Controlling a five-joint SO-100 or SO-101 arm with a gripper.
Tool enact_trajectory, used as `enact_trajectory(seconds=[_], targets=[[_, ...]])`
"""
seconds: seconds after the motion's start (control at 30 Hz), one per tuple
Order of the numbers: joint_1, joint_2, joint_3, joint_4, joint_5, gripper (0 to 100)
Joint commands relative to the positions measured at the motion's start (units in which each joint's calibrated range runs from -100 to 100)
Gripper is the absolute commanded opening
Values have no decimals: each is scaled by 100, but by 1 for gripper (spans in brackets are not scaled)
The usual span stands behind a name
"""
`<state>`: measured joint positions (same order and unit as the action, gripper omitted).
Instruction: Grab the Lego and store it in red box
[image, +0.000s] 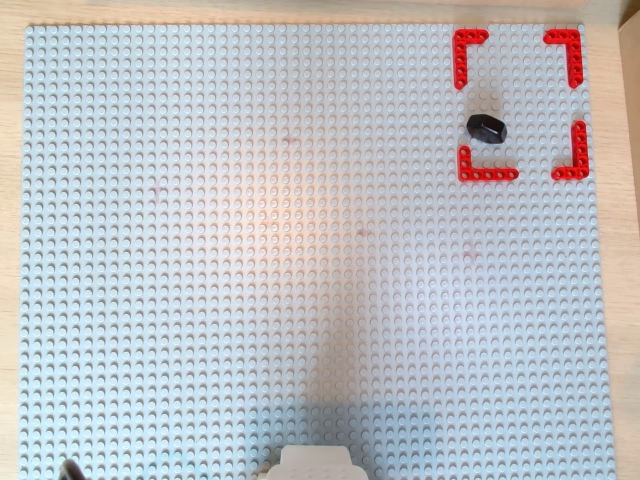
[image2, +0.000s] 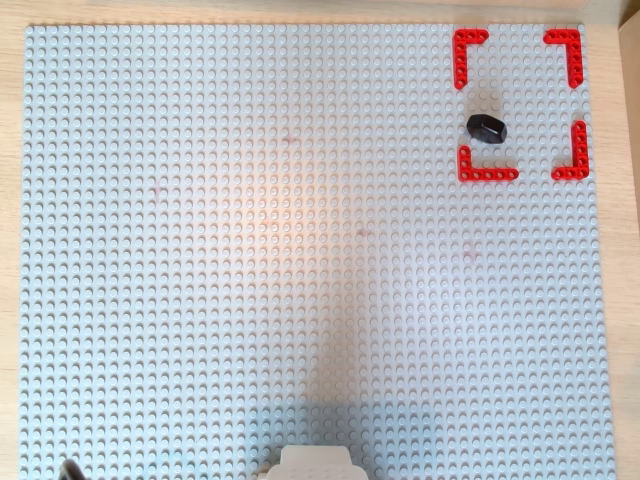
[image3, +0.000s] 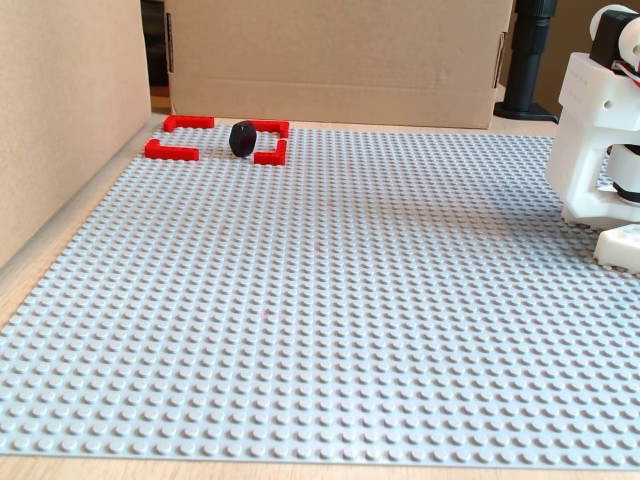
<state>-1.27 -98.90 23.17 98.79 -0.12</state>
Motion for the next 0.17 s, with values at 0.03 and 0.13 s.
enact_trajectory(seconds=[0.03,0.13], targets=[[-3,-34,20,33,17,3],[-3,-34,20,33,17,3]])
